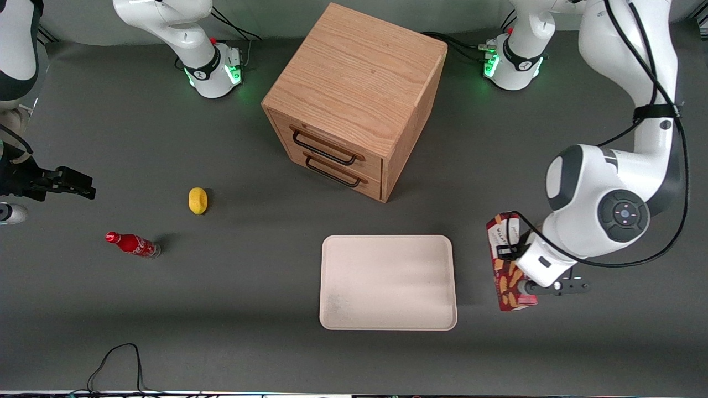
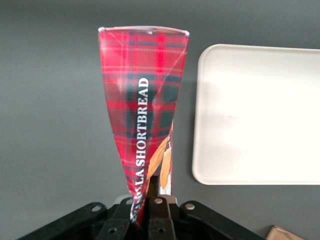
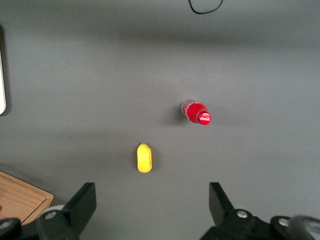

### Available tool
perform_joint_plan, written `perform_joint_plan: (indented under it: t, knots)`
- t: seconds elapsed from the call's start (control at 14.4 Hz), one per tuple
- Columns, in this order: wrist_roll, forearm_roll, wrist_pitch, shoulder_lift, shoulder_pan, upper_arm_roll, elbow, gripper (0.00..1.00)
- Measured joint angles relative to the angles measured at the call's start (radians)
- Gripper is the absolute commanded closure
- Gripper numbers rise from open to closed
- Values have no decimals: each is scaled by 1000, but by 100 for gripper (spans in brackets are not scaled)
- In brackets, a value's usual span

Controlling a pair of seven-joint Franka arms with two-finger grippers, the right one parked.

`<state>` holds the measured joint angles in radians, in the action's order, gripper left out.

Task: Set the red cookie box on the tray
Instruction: 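Carry the held red box over the white tray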

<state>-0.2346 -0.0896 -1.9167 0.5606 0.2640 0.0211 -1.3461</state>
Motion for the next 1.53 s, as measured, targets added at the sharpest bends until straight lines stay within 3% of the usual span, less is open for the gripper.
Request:
perform_joint_plan:
  t: [0.28,0.76,0.83,0.9,1.32,1.53]
  knots:
    - [-47,-2,-48,114,71,-20,119,100]
    - [-159,-2,-230,305,116,-48,141,100]
    - [-166,-2,-232,316,118,-48,142,62]
    - [-170,-2,-232,320,118,-48,142,1]
    - [-176,-1,-280,318,123,-44,144,0]
    - [-170,0,-205,248,93,-33,148,0]
